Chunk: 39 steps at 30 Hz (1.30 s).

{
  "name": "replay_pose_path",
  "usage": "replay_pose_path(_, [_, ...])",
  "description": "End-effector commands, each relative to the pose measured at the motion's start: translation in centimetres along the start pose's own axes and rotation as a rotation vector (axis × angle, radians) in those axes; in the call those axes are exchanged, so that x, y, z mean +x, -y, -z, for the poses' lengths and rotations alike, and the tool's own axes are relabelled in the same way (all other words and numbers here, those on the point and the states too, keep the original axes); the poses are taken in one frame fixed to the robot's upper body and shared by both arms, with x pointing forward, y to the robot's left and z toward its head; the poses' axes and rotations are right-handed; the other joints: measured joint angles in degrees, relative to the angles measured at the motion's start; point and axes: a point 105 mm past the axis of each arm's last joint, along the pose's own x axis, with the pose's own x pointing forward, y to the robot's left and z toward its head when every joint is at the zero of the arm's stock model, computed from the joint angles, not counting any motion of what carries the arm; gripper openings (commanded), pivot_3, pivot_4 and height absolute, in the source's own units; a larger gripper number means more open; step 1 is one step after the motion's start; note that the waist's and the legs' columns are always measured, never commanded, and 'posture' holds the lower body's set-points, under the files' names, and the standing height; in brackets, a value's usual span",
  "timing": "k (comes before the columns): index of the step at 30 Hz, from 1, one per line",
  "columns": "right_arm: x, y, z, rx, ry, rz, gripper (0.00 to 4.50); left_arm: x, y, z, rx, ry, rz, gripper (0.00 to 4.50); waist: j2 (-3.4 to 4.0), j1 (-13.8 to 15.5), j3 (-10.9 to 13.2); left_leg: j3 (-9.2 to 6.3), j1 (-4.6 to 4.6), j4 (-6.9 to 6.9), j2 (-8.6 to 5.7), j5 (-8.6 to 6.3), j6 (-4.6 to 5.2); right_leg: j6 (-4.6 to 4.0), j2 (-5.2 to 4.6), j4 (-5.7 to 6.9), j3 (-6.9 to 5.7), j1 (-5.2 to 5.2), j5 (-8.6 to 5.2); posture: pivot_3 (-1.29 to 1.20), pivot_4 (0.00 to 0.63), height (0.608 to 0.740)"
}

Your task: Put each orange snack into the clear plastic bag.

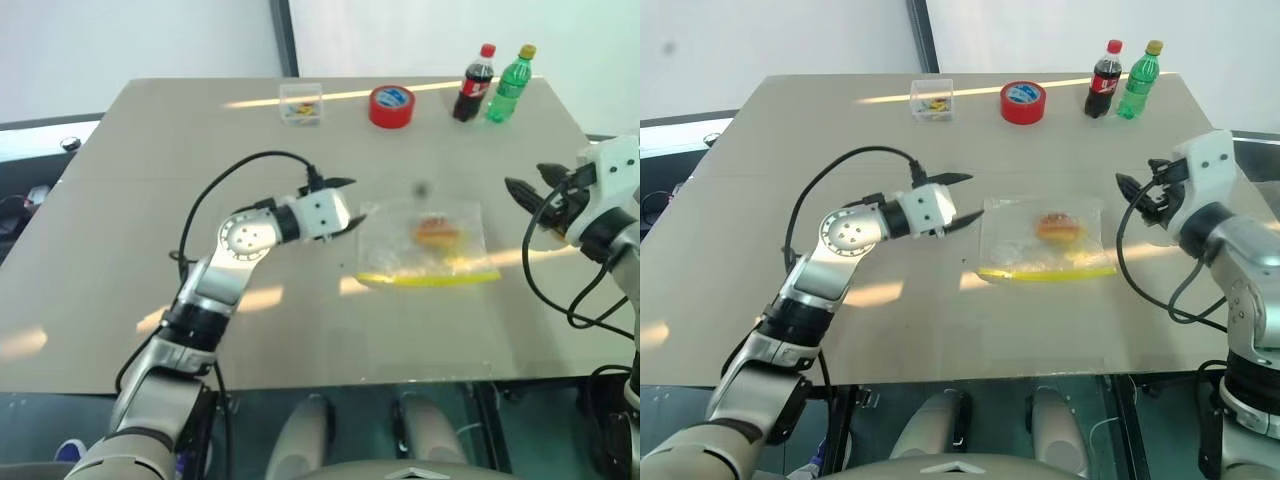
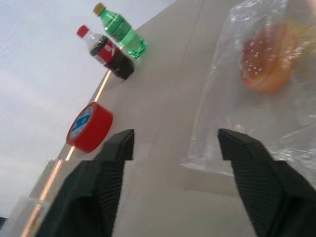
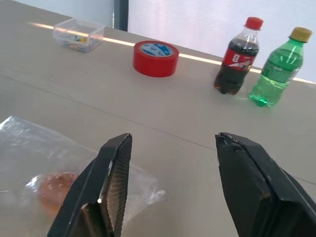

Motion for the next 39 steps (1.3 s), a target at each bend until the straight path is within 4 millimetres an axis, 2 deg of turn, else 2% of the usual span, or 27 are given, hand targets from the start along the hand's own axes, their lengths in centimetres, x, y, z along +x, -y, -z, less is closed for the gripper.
replay_pose_path(1, [-1.2, -3.7, 0.4, -0.142, -0.042, -0.145, 2.78, -2.3, 0.6, -0.6, -0.216, 0.045, 0.088, 3.20, -0.01, 0.1, 0.0, -0.03, -0.02, 0.00, 0.04, 0.00, 0.00, 0.00, 0.01, -0.02, -0.04, 0.00, -0.01, 0.00, 0.150, 0.740])
replay_pose_path(4, [-1.8, -6.0, 1.6, -0.095, -0.068, -0.198, 2.78, -3.9, 1.0, 0.3, -0.418, 0.016, 0.156, 3.20, -0.02, 0.2, 0.0, -0.08, -0.04, 0.06, 0.03, -0.01, 0.02, 0.01, 0.00, -0.01, -0.09, 0.03, -0.01, 0.00, 0.150, 0.740])
replay_pose_path(6, [-2.2, -7.1, 1.7, -0.017, -0.057, -0.224, 2.78, -4.2, 1.0, 0.7, -0.440, -0.007, 0.170, 3.20, -0.02, 0.2, 0.0, -0.09, 0.09, 0.08, 0.03, -0.01, 0.02, 0.02, 0.01, 0.03, -0.12, 0.18, -0.01, 0.00, 0.150, 0.740])
replay_pose_path(9, [-3.7, -9.4, 2.3, 0.203, -0.061, -0.309, 2.78, -4.0, 0.9, 0.4, -0.479, 0.008, 0.176, 3.20, -0.02, 0.3, 0.0, -0.20, 0.25, 0.08, 0.05, -0.01, 0.02, 0.02, 0.04, 0.01, -0.19, 0.37, -0.02, 0.00, 0.150, 0.740])
replay_pose_path(11, [-4.2, -10.2, 3.6, 0.323, -0.104, -0.309, 2.78, -4.0, 1.3, 0.3, -0.505, 0.011, 0.191, 3.20, -0.03, 0.4, 0.0, -0.20, 0.23, 0.08, 0.04, -0.01, 0.02, 0.02, 0.03, 0.00, -0.19, 0.37, -0.01, 0.00, 0.150, 0.740])
replay_pose_path(13, [-4.1, -10.6, 4.9, 0.438, -0.139, -0.276, 2.78, -4.0, 1.6, 0.3, -0.506, 0.007, 0.203, 3.20, -0.04, 0.4, 0.0, -0.21, 0.23, 0.08, 0.04, -0.01, 0.02, 0.02, 0.03, -0.03, -0.19, 0.37, -0.01, 0.00, 0.150, 0.740])
replay_pose_path(17, [-3.4, -10.4, 6.9, 0.541, -0.187, -0.198, 2.78, -4.1, 1.6, 0.4, -0.520, 0.002, 0.201, 3.20, -0.03, 0.2, 0.0, -0.14, 0.28, 0.08, 0.04, -0.01, 0.02, 0.02, 0.02, 0.01, -0.13, 0.36, -0.01, 0.00, 0.150, 0.740])
replay_pose_path(20, [-2.3, -10.0, 7.1, 0.642, -0.145, -0.152, 2.78, -4.1, 1.4, 0.4, -0.531, -0.002, 0.199, 3.20, -0.02, 0.1, 0.0, -0.15, 0.29, 0.06, 0.06, -0.01, 0.02, 0.01, 0.06, 0.02, -0.14, 0.34, -0.01, 0.00, 0.150, 0.740])
replay_pose_path(26, [-1.2, -9.8, 7.6, 0.736, -0.130, -0.115, 2.78, -4.7, 1.7, 0.3, -0.578, 0.002, 0.217, 3.20, -0.01, 0.0, 0.0, -0.10, 0.24, 0.03, 0.05, -0.01, 0.02, 0.02, 0.04, 0.01, -0.06, 0.26, -0.01, 0.00, 0.150, 0.740])
replay_pose_path(29, [-1.8, -10.1, 7.6, 0.764, -0.135, -0.124, 2.78, -5.5, 1.6, 0.2, -0.633, 0.014, 0.227, 3.20, 0.00, 0.0, 0.0, -0.10, 0.22, 0.01, 0.07, -0.01, 0.02, 0.01, 0.04, 0.01, -0.06, 0.23, -0.01, 0.00, 0.150, 0.740])
replay_pose_path(33, [-4.0, -11.2, 6.7, 0.785, -0.125, -0.213, 2.78, -6.1, 1.5, -0.7, -0.708, 0.058, 0.257, 3.20, 0.01, 0.2, 0.0, -0.14, 0.17, -0.01, 0.09, -0.01, 0.02, 0.01, 0.03, -0.01, -0.11, 0.23, -0.02, 0.00, 0.150, 0.740])
replay_pose_path(35, [-4.8, -11.8, 7.3, 0.796, -0.170, -0.226, 2.78, -6.2, 1.9, -0.7, -0.687, 0.049, 0.275, 3.20, 0.00, 0.1, 0.0, -0.10, 0.18, 0.00, 0.08, -0.01, 0.03, 0.01, 0.02, -0.02, -0.08, 0.24, -0.02, 0.00, 0.150, 0.740])
replay_pose_path(37, [-5.0, -12.2, 7.7, 0.806, -0.198, -0.224, 2.78, -6.2, 2.2, -0.5, -0.668, 0.034, 0.285, 3.20, 0.00, 0.0, 0.0, -0.09, 0.21, 0.00, 0.08, -0.01, 0.02, 0.01, 0.02, -0.01, -0.07, 0.25, -0.02, 0.00, 0.150, 0.740])
replay_pose_path(39, [-4.3, -11.9, 7.9, 0.834, -0.186, -0.195, 2.78, -6.0, 2.5, -0.4, -0.657, 0.029, 0.286, 3.20, 0.01, -0.2, 0.0, -0.06, 0.25, -0.01, 0.12, -0.01, 0.03, 0.01, 0.06, 0.01, -0.05, 0.25, -0.02, 0.00, 0.150, 0.740])
